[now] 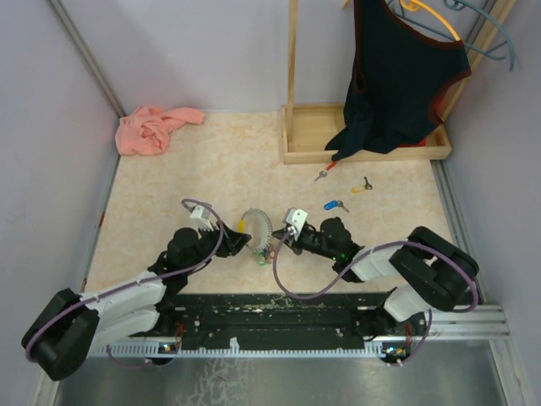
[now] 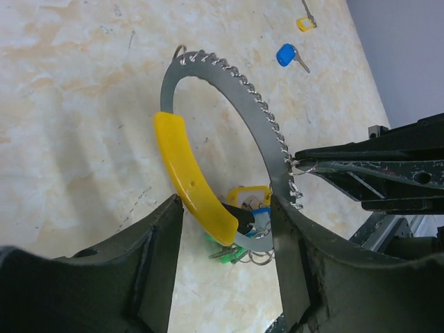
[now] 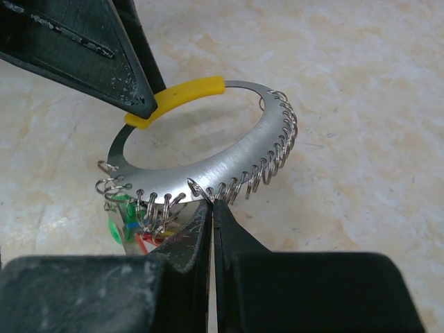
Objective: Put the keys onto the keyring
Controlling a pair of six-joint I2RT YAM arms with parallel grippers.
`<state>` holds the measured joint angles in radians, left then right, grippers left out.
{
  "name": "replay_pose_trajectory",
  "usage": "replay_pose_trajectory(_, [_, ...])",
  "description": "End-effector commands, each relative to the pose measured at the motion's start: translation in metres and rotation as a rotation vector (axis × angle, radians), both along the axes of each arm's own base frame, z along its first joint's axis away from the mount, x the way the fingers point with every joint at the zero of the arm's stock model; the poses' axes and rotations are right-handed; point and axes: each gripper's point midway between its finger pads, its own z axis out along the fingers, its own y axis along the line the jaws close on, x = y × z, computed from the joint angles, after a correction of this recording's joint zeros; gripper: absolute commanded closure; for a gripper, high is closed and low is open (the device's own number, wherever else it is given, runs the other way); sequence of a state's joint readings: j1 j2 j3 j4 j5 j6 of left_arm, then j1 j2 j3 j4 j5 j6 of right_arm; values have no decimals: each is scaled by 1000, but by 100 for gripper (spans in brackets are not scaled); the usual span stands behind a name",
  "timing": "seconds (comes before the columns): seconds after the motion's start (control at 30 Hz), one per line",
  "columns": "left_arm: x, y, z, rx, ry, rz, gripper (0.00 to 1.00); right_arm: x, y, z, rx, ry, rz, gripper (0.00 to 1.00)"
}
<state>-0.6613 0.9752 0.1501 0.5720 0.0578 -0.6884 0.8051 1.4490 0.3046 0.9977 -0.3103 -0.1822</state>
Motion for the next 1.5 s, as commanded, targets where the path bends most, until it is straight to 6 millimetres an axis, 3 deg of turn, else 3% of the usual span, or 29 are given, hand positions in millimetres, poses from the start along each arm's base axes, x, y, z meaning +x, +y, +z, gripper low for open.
replay_pose_trajectory(0.0, [4,8,5,-34,-35,55,39,-1,25,20,52,-28,93,100])
replay_pose_trajectory(0.2, [2,24,-4,41,-96,84,30,1,29,6,20,4,106,100])
replay_pose_trajectory(0.37, [-4,25,9,68,-260,23,29,1,29,3,23,25,114,100])
replay_pose_trajectory(0.5, [-12,9,23,96,-419,-119,34,1,30,5,30,37,119,100])
replay_pose_trajectory(0.77, [-18,-25,28,122,-591,-334,40,-1,30,6,30,55,122,100])
replay_pose_trajectory(1.1, [-18,-50,16,106,-598,-463,52,-1,29,10,38,51,124,100])
replay_pose_trajectory(1.47, [-9,-60,-2,149,-572,-509,76,-2,31,14,47,46,133,100])
